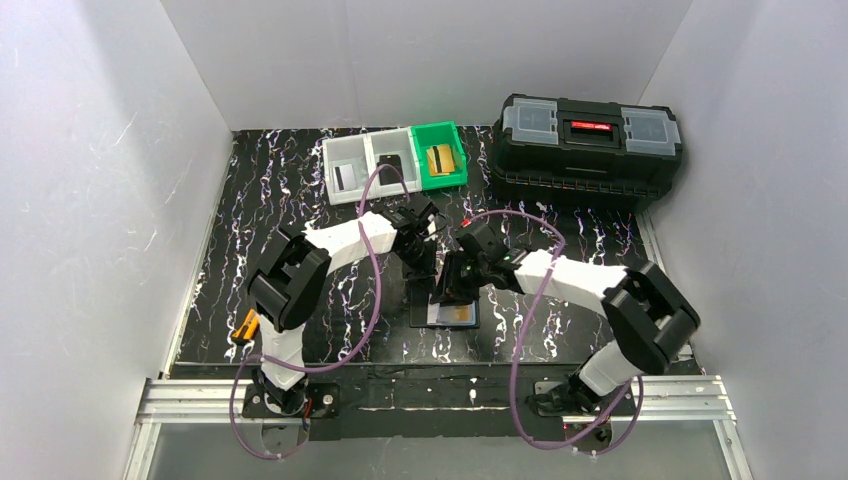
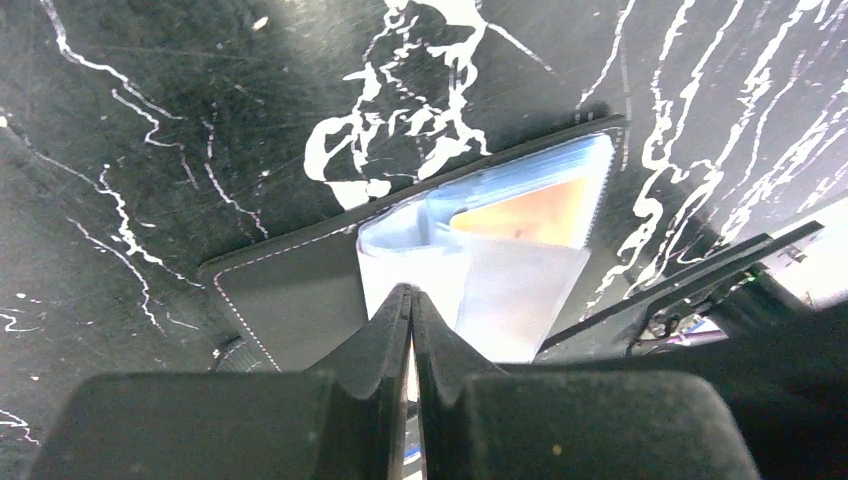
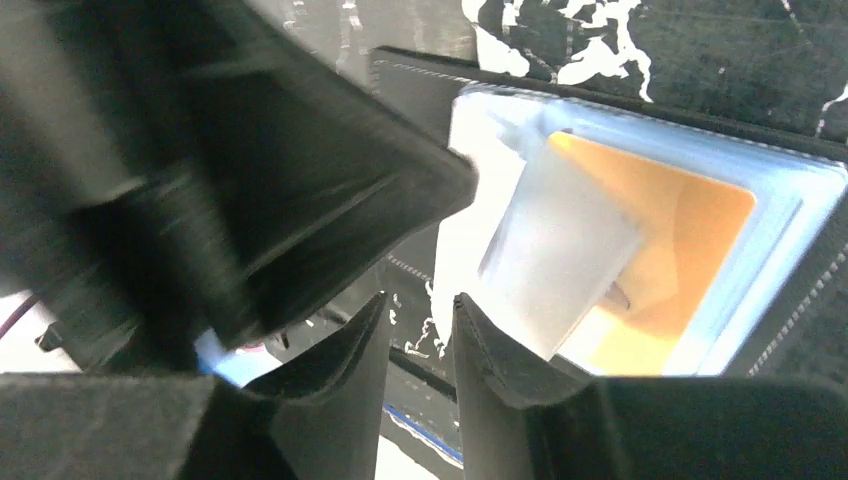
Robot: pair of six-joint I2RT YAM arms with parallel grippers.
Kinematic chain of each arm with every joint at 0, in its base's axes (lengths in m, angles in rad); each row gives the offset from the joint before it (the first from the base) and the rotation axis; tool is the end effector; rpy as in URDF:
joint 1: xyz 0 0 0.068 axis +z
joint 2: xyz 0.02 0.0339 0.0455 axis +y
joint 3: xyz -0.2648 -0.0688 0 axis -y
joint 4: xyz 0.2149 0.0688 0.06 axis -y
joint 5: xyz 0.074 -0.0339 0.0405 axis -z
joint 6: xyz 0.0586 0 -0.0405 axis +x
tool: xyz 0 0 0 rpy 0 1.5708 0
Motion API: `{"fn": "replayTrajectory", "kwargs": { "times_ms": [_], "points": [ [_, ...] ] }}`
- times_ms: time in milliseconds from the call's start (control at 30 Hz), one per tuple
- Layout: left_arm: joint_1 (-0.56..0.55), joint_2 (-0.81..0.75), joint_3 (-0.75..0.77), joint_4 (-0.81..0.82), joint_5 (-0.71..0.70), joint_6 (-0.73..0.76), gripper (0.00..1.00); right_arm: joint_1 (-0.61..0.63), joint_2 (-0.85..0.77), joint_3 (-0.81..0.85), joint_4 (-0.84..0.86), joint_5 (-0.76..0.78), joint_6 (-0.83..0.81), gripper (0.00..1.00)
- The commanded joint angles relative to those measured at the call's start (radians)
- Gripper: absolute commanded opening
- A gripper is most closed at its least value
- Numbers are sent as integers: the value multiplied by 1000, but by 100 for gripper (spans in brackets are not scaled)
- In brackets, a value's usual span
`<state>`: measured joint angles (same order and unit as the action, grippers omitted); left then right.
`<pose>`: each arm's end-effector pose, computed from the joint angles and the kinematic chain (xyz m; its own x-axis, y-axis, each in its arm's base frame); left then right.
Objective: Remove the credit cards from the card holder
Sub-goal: Remove the credit card from the card holder.
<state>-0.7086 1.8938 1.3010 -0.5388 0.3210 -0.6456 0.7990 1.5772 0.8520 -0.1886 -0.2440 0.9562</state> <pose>0.2696 -0.2554 0.1770 -0.9817 0.0895 -0.1678 0.1611 0.8601 -0.4839 0.2006 0.2265 0.1770 -0.9707 0.1393 -0.1959 -0.0092 0.7929 0.6093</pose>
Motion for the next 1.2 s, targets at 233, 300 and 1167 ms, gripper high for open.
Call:
{"fn": "replayTrajectory", "kwargs": {
  "times_ms": [233,300,1167],
  "points": [
    [16,-45,-42,-29,-28,34,2,-29,-95,-53,-65,43,-32,46],
    [16,-48,-43,-29,-30,37,2,-30,-87,-47,-73,49,-29,48],
    [-17,-247,-39,-98,-43,11,6,-33,41,-8,-80,112,-16,27]
  ]
}}
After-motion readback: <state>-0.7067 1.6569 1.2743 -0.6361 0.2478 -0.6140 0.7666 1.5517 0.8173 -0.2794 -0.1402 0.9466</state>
